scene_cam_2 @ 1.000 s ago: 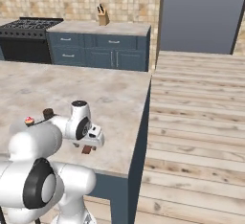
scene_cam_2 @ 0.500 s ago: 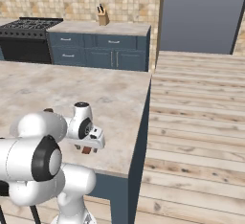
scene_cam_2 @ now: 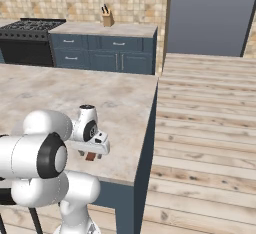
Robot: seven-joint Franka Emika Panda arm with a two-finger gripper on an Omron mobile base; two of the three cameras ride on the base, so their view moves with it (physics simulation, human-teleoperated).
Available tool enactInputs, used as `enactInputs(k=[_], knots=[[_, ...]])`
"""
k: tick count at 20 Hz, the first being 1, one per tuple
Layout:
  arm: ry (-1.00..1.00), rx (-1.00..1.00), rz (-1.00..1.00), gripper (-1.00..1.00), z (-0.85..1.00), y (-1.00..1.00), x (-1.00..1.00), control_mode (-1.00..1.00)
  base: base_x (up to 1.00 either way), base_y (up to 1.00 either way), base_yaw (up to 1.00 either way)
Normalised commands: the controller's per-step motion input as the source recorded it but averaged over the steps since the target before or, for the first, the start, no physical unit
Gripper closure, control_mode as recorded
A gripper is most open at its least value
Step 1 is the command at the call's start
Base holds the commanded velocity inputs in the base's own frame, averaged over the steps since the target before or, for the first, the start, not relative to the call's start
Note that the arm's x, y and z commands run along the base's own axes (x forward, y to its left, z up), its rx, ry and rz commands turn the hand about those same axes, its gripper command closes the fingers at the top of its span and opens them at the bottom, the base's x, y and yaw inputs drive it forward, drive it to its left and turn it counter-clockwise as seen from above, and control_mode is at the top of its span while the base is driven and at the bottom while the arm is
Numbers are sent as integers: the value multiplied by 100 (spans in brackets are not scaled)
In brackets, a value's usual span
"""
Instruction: Take the cinnamon bottle from the cabinet and place it on the dining table, next to the plate with the cupcake. Then take the chocolate from the dining counter and place it on the cupcake plate.
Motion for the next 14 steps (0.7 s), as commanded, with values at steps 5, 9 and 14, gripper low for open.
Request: enactInputs(k=[5, 9, 14], knots=[[0, 0, 0, 100, -17, 0, 0, -100, 0, 0, 0], [0, 0, 0, 100, -2, 0, 0, -100, 0, 0, 0], [-1, 0, 0, 100, 1, 0, -2, -100, 0, 0, 0]])
